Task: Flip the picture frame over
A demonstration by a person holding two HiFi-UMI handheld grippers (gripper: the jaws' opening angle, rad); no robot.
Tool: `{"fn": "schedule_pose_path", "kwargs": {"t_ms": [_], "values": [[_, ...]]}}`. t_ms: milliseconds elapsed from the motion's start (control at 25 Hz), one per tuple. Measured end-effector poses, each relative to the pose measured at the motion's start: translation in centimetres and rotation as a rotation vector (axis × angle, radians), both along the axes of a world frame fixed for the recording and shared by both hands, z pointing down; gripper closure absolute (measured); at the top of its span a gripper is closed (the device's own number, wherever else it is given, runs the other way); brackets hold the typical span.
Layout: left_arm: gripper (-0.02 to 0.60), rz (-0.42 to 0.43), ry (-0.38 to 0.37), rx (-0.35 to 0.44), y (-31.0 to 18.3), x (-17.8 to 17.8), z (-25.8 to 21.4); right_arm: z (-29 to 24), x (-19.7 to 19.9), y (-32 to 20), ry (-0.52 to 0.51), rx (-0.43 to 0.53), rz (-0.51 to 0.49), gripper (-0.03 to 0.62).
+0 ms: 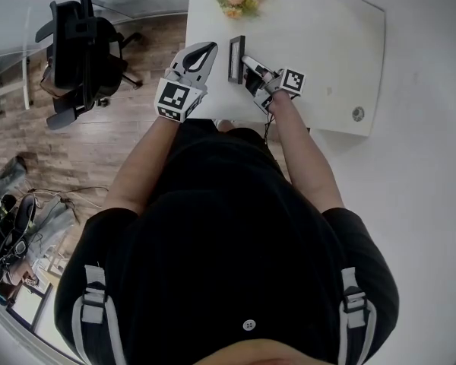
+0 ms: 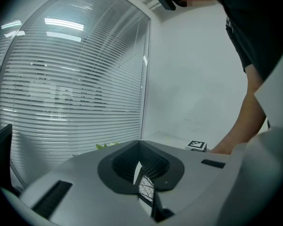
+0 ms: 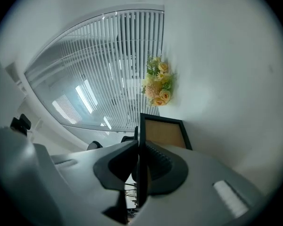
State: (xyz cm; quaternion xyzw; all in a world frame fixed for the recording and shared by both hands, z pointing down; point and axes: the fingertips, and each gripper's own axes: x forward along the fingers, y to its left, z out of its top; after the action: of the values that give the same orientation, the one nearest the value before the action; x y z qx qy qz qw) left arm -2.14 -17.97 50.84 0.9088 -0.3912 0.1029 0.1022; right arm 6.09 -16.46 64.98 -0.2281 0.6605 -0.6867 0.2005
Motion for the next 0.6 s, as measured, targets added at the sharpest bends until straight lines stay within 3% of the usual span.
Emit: {"fn": "schedule_pose_path", "kwargs": {"t_ms": [600], "values": [[0.58, 0.026, -0.007, 0.029, -0.5, 1.7, -1.4, -0.2, 2.5, -0.1, 0.136, 0.049, -0.04, 0.488]]}}
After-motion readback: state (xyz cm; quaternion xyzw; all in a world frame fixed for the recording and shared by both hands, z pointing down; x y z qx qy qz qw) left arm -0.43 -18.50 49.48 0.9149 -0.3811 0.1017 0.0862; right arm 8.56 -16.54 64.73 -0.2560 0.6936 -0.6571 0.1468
